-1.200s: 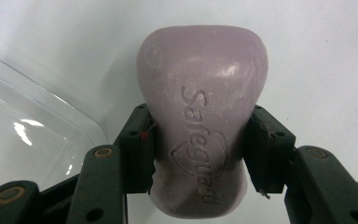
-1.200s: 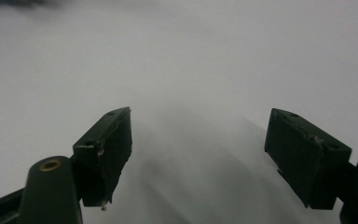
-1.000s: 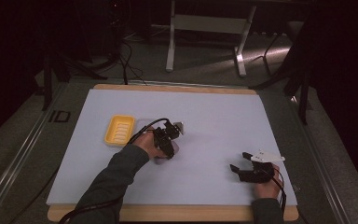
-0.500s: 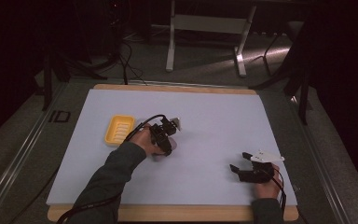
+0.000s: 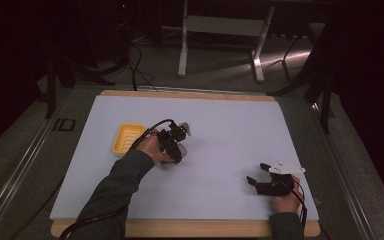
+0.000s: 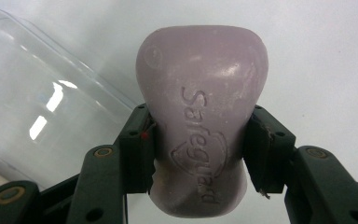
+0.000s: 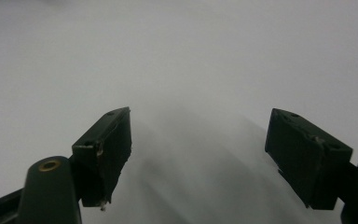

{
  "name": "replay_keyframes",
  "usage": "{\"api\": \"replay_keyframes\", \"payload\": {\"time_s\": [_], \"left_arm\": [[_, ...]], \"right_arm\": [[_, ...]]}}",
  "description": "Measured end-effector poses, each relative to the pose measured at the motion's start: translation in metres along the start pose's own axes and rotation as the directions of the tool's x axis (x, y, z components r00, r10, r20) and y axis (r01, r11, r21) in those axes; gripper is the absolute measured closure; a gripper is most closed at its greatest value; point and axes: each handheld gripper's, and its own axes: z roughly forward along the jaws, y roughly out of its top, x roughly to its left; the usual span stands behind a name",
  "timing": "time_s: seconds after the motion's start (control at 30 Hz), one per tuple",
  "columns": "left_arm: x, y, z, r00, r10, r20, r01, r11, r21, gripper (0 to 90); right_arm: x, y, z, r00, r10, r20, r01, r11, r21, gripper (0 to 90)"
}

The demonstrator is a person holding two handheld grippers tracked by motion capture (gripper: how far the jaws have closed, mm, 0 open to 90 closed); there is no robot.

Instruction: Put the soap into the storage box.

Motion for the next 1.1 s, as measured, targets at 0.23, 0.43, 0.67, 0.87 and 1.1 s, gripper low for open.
{"api": "replay_keyframes", "payload": {"time_s": [0.23,0.43,0.67,0.87,1.1], "left_arm": [[0.009,-0.004,-0.007,0.9997,-0.023,-0.005,0.023,0.9996,-0.015,49.8],[0.016,-0.010,-0.011,0.9988,-0.048,-0.010,0.048,0.9986,-0.022,49.9],[0.024,-0.014,-0.017,0.9977,-0.067,-0.012,0.066,0.9973,-0.031,49.9],[0.028,-0.018,-0.021,0.9965,-0.082,-0.015,0.082,0.9958,-0.041,49.8],[0.032,-0.021,-0.024,0.9954,-0.093,-0.022,0.092,0.9949,-0.042,49.9]], "right_arm": [[0.000,0.000,0.000,1.0000,0.001,0.000,-0.001,1.000,-0.001,22.3],[0.000,0.000,0.000,1.0000,-0.001,0.000,0.001,1.000,-0.001,22.3],[0.000,0.000,0.000,1.0000,-0.001,0.000,0.001,1.000,-0.001,22.3],[0.000,0.000,0.000,1.0000,-0.002,0.000,0.002,1.000,-0.001,22.1],[0.000,0.000,0.000,1.0000,-0.004,-0.001,0.004,1.000,0.000,22.1]]}}
